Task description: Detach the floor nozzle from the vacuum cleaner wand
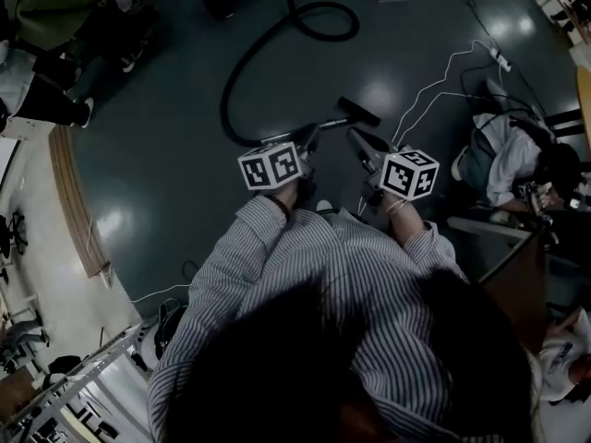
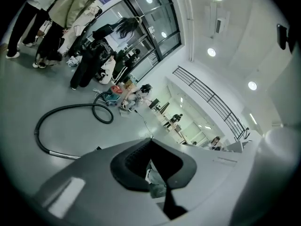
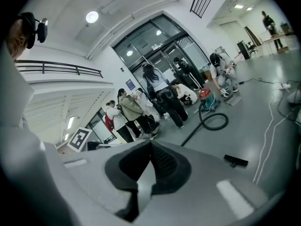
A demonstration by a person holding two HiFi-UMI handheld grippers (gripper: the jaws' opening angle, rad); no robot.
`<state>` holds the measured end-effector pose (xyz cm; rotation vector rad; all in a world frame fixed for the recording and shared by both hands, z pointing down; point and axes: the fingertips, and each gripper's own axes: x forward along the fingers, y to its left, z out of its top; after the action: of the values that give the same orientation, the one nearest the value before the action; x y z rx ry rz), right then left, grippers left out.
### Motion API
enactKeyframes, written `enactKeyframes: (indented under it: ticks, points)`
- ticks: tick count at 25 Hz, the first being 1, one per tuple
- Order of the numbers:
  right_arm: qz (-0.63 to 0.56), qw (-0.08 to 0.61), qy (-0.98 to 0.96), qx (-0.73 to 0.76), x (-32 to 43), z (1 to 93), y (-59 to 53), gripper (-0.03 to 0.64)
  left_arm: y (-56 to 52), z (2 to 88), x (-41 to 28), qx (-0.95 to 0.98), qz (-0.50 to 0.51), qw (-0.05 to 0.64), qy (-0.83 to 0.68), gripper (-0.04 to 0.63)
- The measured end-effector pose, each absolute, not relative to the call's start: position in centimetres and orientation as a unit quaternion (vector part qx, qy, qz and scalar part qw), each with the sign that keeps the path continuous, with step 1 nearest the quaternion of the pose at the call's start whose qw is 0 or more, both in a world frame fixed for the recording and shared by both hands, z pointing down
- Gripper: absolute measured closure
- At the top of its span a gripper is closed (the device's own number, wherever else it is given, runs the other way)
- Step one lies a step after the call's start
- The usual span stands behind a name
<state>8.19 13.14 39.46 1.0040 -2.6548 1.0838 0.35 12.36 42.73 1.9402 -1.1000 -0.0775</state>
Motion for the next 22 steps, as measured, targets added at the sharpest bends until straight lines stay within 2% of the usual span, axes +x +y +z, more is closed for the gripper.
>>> enactKeyframes:
  ticks: [8, 22]
  points:
    - [0.376, 0.052, -0.852, 0.362, 13.7, 40.7, 11.7, 0.615, 11.4, 43.8, 4.9, 0.782, 0.007, 0.439, -0.442, 0.594]
    - [0.432, 0.020, -0.807, 0.402, 17.4, 44.4, 7.7, 0.615, 8.1, 47.8, 5.3, 0.761, 0.028, 0.466, -0.450, 0.594]
